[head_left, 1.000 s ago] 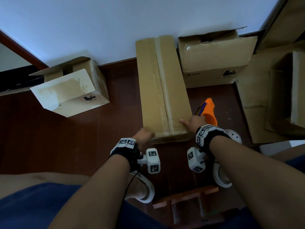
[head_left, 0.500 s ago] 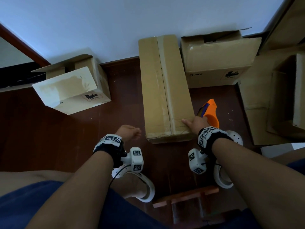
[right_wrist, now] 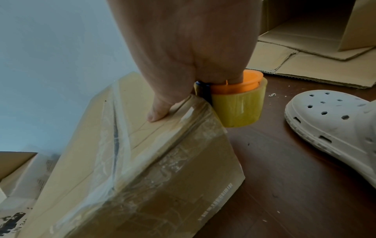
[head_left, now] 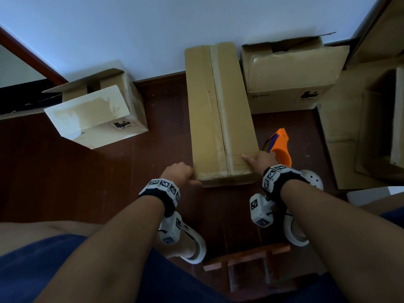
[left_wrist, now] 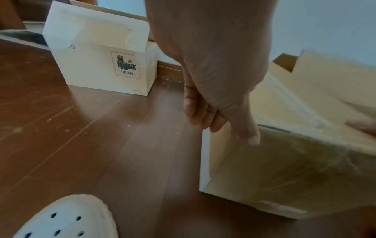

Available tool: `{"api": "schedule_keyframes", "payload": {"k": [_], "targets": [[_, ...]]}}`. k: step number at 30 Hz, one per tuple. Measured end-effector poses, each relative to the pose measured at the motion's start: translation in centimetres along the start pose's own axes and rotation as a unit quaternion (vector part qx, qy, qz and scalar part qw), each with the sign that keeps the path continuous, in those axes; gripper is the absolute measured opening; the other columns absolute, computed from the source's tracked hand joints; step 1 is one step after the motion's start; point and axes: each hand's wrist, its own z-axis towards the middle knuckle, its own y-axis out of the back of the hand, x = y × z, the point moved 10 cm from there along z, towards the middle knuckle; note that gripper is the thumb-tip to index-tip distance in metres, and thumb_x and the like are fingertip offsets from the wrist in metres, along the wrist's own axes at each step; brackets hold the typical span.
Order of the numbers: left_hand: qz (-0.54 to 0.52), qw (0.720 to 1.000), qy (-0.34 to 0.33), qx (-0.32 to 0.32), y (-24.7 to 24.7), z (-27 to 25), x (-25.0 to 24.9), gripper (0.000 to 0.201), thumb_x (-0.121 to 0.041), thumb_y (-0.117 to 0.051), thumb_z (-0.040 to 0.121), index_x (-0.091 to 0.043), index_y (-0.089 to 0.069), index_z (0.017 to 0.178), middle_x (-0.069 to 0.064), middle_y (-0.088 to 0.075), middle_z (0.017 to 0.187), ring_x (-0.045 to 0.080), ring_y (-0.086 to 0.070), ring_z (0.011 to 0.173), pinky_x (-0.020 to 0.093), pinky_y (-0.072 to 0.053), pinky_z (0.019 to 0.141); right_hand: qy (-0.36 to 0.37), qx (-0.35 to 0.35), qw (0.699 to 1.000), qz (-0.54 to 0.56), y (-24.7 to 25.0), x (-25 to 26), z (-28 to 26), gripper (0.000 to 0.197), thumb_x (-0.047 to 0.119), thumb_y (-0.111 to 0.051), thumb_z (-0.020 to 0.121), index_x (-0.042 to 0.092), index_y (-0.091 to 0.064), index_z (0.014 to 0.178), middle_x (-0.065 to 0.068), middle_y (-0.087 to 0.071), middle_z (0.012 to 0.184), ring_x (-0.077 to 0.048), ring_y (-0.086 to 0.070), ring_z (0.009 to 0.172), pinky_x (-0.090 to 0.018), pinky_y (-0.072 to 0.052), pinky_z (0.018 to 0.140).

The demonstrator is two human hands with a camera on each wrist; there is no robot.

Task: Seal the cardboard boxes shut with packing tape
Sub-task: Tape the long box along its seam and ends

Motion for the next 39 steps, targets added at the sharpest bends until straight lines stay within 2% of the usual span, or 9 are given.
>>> {"api": "schedule_keyframes", "payload": {"k": [6,19,21,23,25,28,31,35,39], "targets": [[0.058,0.998,-0.030,-0.011,0.2,0.2,-0.3,0.059,-0.067,-0.043,0.089,-0.014,-0.058,0.107,0.006,-0.060,0.111,0.026,-0.060,0.100,0.036,-0.045,0.075,0.001,0.001,1.000,-0.004,-0.1,-0.1,0.2,0.074,0.068,-0.046,0.086,0.004,-0.054,0.121,-0.020,-0.041,0.132,-0.038,-0.051,0.108,-0.051,-0.047,0.093],[0.126,0.990,-0.062,-0.022,-0.3,0.7,-1.1,0.059,-0.062,-0.036,0.095,-0.013,-0.066,0.108,0.003,-0.062,0.109,0.025,-0.063,0.096,0.035,-0.045,0.071,0.000,0.016,1.000,0.003,-0.2,-0.1,0.7,0.077,0.070,-0.047,0.085,0.003,-0.054,0.123,-0.020,-0.046,0.129,-0.036,-0.055,0.103,-0.044,-0.049,0.087],[0.131,0.989,-0.063,-0.014,-0.2,0.6,-1.1,0.052,-0.056,-0.039,0.097,-0.012,-0.064,0.112,0.004,-0.062,0.111,0.026,-0.062,0.099,0.035,-0.045,0.072,-0.001,0.021,1.000,0.003,-0.3,0.0,0.8,0.081,0.073,-0.047,0.082,0.003,-0.057,0.119,-0.018,-0.053,0.121,-0.034,-0.059,0.094,-0.044,-0.052,0.084],[0.123,0.991,-0.050,-0.020,0.2,0.6,-0.7,0.032,-0.032,-0.045,0.101,-0.014,-0.061,0.120,0.004,-0.060,0.119,0.028,-0.061,0.105,0.037,-0.047,0.078,0.002,0.027,1.000,-0.003,-0.4,0.0,0.9,0.081,0.075,-0.046,0.080,0.003,-0.058,0.115,-0.018,-0.056,0.117,-0.034,-0.060,0.092,-0.045,-0.053,0.083],[0.086,0.995,-0.017,-0.037,1.0,1.0,0.3,0.031,-0.014,-0.046,0.098,-0.016,-0.057,0.126,0.006,-0.057,0.127,0.029,-0.059,0.110,0.038,-0.047,0.082,0.009,0.035,0.999,-0.014,-0.5,0.0,0.8,0.081,0.076,-0.045,0.080,0.002,-0.059,0.112,-0.019,-0.057,0.116,-0.033,-0.060,0.091,-0.041,-0.053,0.079],[-0.056,0.994,0.062,-0.075,2.8,1.6,2.8,0.030,-0.020,-0.043,0.100,-0.017,-0.057,0.127,0.011,-0.058,0.127,0.030,-0.058,0.111,0.038,-0.047,0.086,0.019,0.047,0.999,-0.012,-0.2,0.1,0.3,0.076,0.074,-0.047,0.081,0.002,-0.059,0.105,-0.016,-0.061,0.108,-0.029,-0.061,0.088,-0.035,-0.050,0.070],[-0.291,0.939,0.124,-0.137,3.1,2.1,5.1,0.042,-0.042,-0.044,0.099,-0.013,-0.057,0.127,0.012,-0.064,0.121,0.030,-0.060,0.109,0.035,-0.049,0.088,0.016,0.087,0.996,0.017,-0.2,0.0,0.6,0.069,0.071,-0.050,0.082,0.005,-0.053,0.104,-0.010,-0.059,0.100,-0.026,-0.060,0.090,-0.034,-0.050,0.073],[-0.671,0.728,0.131,-0.050,-1.1,4.0,3.5,0.102,-0.084,-0.054,0.063,-0.024,-0.036,0.143,0.007,-0.055,0.134,0.031,-0.059,0.113,0.049,-0.051,0.095,0.031,0.115,0.991,0.062,-0.3,-0.1,1.9,0.080,0.076,-0.042,0.082,0.004,-0.057,0.113,-0.009,-0.062,0.100,-0.023,-0.061,0.088,-0.033,-0.051,0.076],[-0.716,0.690,0.101,-0.020,-0.7,3.9,1.0,0.098,-0.060,-0.074,0.072,-0.023,-0.024,0.148,0.008,-0.051,0.136,0.031,-0.054,0.119,0.052,-0.046,0.100,0.078,0.113,0.989,0.048,-0.5,1.0,2.3,0.068,0.065,-0.053,0.085,0.006,-0.058,0.119,-0.009,-0.065,0.110,-0.024,-0.062,0.097,-0.038,-0.052,0.089]]}}
